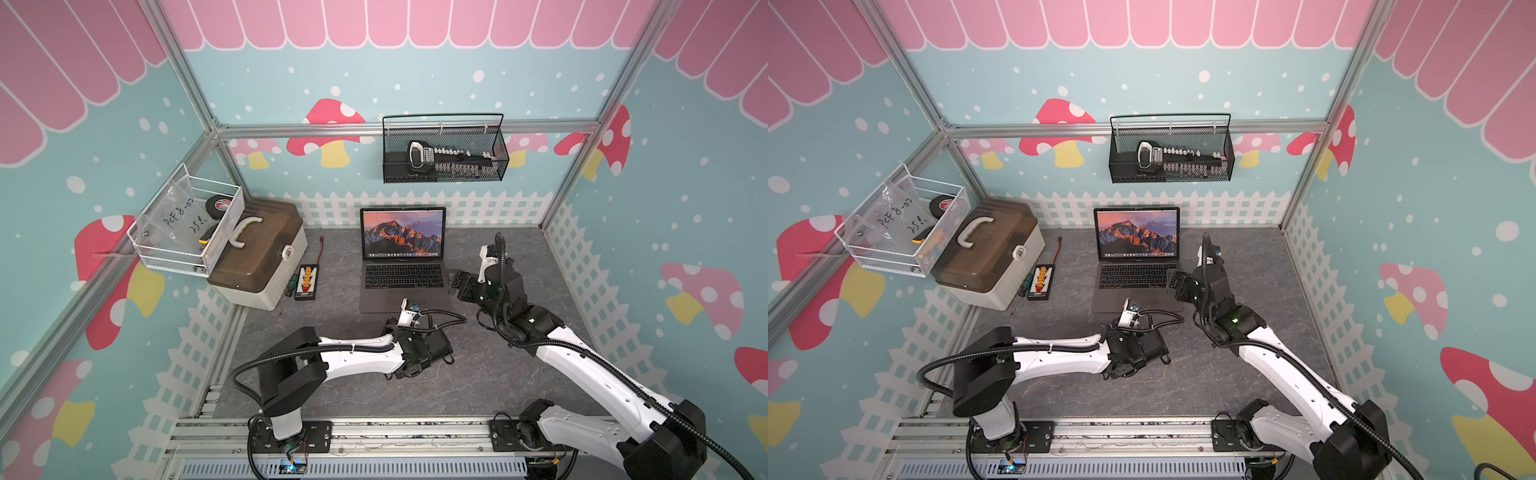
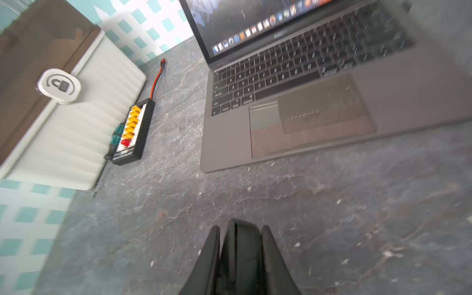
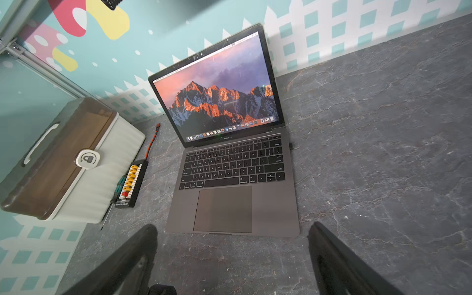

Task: Insert the wireless mouse receiver into the laptop
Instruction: Place the mouse at the center of the board.

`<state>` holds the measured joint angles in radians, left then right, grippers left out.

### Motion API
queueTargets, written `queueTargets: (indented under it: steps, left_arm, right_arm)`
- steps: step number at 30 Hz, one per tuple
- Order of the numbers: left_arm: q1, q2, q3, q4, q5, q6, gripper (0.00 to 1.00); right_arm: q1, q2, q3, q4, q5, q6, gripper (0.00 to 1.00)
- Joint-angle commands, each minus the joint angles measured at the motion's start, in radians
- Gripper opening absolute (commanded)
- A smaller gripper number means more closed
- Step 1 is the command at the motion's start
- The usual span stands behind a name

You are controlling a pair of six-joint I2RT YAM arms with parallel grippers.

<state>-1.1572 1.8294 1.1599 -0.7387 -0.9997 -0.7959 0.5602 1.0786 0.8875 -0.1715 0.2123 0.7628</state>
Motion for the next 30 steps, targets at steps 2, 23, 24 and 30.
queueTargets:
  steps: [2, 23, 24, 30]
  left_arm:
    - [-0.005, 0.096, 0.074, -0.127, -0.051, -0.002, 0.0]
    - [-0.021, 0.16, 0.164, -0.22, 0.044, 0.054, 0.55]
    - [-0.021, 0.147, 0.156, -0.209, 0.049, 0.063, 0.56]
    - [-0.019, 0.119, 0.128, -0.183, 0.053, 0.087, 0.62]
  right_arm:
    - [-0.012, -0.028, -0.027, 0.009, 0.031, -0.008, 0.94]
    - [-0.015, -0.019, -0.032, 0.02, 0.007, -0.007, 0.93]
    - [-0.014, -0.019, -0.03, 0.02, 0.008, -0.007, 0.93]
    - [-0.016, -0.018, -0.028, 0.025, 0.009, -0.007, 0.92]
